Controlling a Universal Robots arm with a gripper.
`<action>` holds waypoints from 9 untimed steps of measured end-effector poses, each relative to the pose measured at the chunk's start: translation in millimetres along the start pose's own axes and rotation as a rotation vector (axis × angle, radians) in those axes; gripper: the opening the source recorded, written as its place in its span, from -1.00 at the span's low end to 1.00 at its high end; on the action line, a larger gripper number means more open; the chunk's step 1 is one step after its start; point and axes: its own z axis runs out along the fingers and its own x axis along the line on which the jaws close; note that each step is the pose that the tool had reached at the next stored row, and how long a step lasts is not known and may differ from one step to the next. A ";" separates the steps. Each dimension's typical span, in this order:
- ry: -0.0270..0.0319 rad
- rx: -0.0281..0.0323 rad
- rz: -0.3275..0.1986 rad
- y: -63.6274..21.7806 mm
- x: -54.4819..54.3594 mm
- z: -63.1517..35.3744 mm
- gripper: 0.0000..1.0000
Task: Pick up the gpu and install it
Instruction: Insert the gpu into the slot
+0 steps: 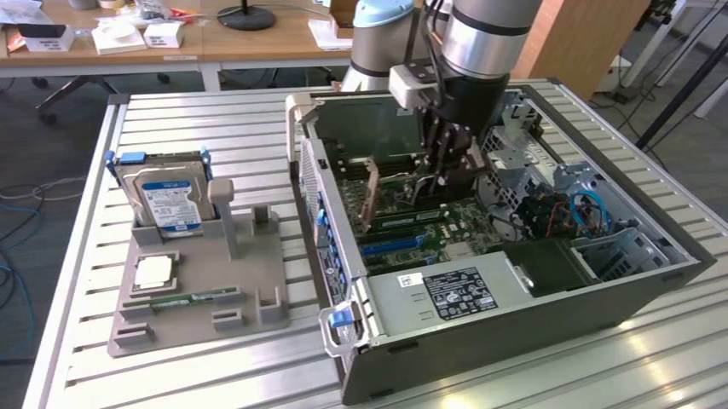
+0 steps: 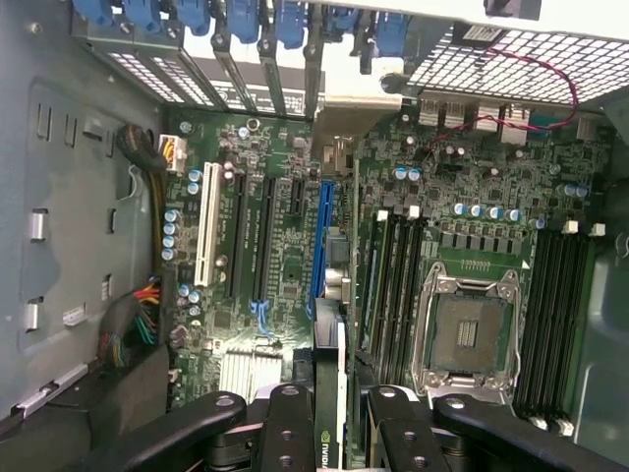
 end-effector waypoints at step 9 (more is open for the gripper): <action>0.0006 0.0021 0.029 1.8 -0.1 1.3 -0.48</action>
